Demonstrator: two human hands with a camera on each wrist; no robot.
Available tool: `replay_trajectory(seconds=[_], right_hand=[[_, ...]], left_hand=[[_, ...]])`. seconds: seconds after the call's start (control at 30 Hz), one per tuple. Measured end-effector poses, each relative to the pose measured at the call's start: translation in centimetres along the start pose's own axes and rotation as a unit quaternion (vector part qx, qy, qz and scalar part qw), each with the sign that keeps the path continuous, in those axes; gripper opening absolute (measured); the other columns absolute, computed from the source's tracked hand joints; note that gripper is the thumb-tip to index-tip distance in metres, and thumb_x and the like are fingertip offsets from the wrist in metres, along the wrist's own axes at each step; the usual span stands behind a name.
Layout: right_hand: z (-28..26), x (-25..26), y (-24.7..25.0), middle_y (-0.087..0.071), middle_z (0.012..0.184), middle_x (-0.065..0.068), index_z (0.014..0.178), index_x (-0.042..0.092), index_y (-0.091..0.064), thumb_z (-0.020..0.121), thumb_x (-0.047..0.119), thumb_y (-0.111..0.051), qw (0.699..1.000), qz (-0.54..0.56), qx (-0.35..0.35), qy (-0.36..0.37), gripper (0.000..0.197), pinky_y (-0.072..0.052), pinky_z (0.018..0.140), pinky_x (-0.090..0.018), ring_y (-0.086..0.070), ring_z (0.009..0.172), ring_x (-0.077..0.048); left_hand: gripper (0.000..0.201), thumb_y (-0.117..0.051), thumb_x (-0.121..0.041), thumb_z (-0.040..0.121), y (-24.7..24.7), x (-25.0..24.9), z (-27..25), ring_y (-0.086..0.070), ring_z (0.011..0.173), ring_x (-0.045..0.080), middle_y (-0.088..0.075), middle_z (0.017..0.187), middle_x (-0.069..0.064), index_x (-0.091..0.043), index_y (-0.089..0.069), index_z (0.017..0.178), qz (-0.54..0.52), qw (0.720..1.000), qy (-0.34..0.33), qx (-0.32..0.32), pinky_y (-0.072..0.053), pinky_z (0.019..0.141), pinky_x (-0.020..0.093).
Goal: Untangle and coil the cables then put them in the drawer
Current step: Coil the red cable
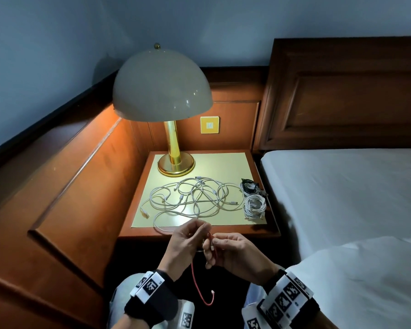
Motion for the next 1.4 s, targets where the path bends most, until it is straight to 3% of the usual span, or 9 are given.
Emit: replay_trajectory(seconds=[0.13,0.33,0.47,0.67,0.83,0.97,1.17,1.3,1.4], right_hand=[[0.2,0.8,-0.8,-0.062,0.087,-0.018,0.105,-0.008,-0.064,0.099,0.011,-0.052,0.998,0.05,0.009,0.026,0.023,-0.053,0.082,-0.038,-0.061,0.076,-0.024],[1.2,3.4,-1.3,-0.063,0.092,-0.017,0.109,-0.003,-0.065,0.099,0.017,-0.057,0.995,0.05,-0.005,0.087,0.024,-0.049,0.067,-0.036,-0.062,0.079,-0.024],[1.6,5.6,-0.7,-0.066,0.095,-0.021,0.107,-0.006,-0.067,0.1,0.012,-0.056,0.981,-0.064,-0.094,0.155,0.022,-0.054,0.083,-0.034,-0.063,0.086,-0.028],[1.9,6.8,0.2,-0.072,0.089,-0.012,0.101,0.004,-0.068,0.101,0.002,-0.054,0.896,-0.342,-0.178,0.222,0.014,-0.055,0.083,-0.028,-0.068,0.085,-0.017],[2.0,6.4,1.4,-0.069,0.087,0.005,0.094,0.015,-0.065,0.095,0.002,-0.06,0.774,-0.563,-0.169,0.236,0.015,-0.054,0.078,-0.023,-0.065,0.084,-0.009],[1.9,5.0,2.5,-0.062,0.08,-0.001,0.089,0.012,-0.06,0.097,0.02,-0.053,0.733,-0.633,-0.144,0.204,0.012,-0.05,0.069,-0.039,-0.059,0.074,-0.017],[1.6,3.6,2.9,-0.064,0.074,0.003,0.078,0.018,-0.059,0.099,0.018,-0.055,0.817,-0.551,-0.128,0.112,0.021,-0.048,0.072,-0.031,-0.056,0.072,-0.008],[1.3,2.5,2.5,-0.07,0.077,-0.003,0.089,-0.001,-0.069,0.092,0.021,-0.053,0.914,-0.391,-0.105,0.019,0.027,-0.052,0.07,-0.024,-0.063,0.073,-0.012],[1.1,2.3,2.1,-0.07,0.078,-0.008,0.093,-0.007,-0.068,0.091,0.018,-0.054,0.936,-0.346,-0.073,-0.009,0.029,-0.043,0.062,-0.019,-0.062,0.068,-0.016]], left_hand=[[0.027,-0.056,-0.022,0.092,-0.2,0.9,0.2,-0.044,0.033,0.013,-0.043,0.046,0.003,0.002,-0.052,0.081,-0.007,0.999,-0.03,-0.044,-0.037,0.035,0.02],[0.023,-0.06,-0.03,0.095,0.7,3.0,0.0,-0.046,0.056,0.012,-0.055,0.066,0.003,-0.018,-0.069,0.077,0.113,0.991,-0.06,-0.047,-0.039,0.055,0.023],[0.023,-0.06,-0.029,0.098,-0.2,2.9,-0.4,-0.051,0.06,0.012,-0.06,0.068,0.0,-0.018,-0.074,0.083,0.206,0.976,-0.064,0.0,-0.043,0.058,0.02],[0.013,-0.063,-0.019,0.099,0.3,1.8,-0.4,-0.051,0.058,0.003,-0.062,0.066,-0.008,-0.022,-0.075,0.096,0.327,0.938,-0.114,-0.017,-0.043,0.058,0.019],[0.009,-0.067,-0.024,0.096,1.0,-0.1,-0.3,-0.061,0.065,0.005,-0.067,0.072,-0.01,-0.019,-0.075,0.096,0.451,0.867,-0.207,-0.032,-0.047,0.064,0.016],[0.012,-0.07,-0.027,0.093,1.7,-1.0,0.3,-0.058,0.06,0.005,-0.065,0.068,-0.01,-0.017,-0.074,0.087,0.479,0.843,-0.241,-0.043,-0.044,0.058,0.015],[0.015,-0.074,-0.031,0.091,1.9,-2.5,0.6,-0.064,0.063,0.007,-0.069,0.07,-0.011,-0.018,-0.074,0.083,0.49,0.824,-0.282,-0.041,-0.051,0.06,0.022],[0.031,-0.068,-0.048,0.088,2.3,-2.7,1.0,-0.065,0.065,0.011,-0.07,0.07,-0.008,-0.018,-0.075,0.082,0.465,0.84,-0.278,-0.03,-0.053,0.062,0.028],[0.016,-0.078,-0.032,0.085,2.6,-2.4,1.3,-0.066,0.068,0.014,-0.071,0.072,-0.007,-0.017,-0.076,0.081,0.443,0.864,-0.236,-0.039,-0.055,0.065,0.029]])
Point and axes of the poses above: each hand's wrist, its own z-axis towards the middle knuckle, its own y-axis out of the back of the hand, x = y × z, the point moved 5 cm from there along z, towards the middle knuckle
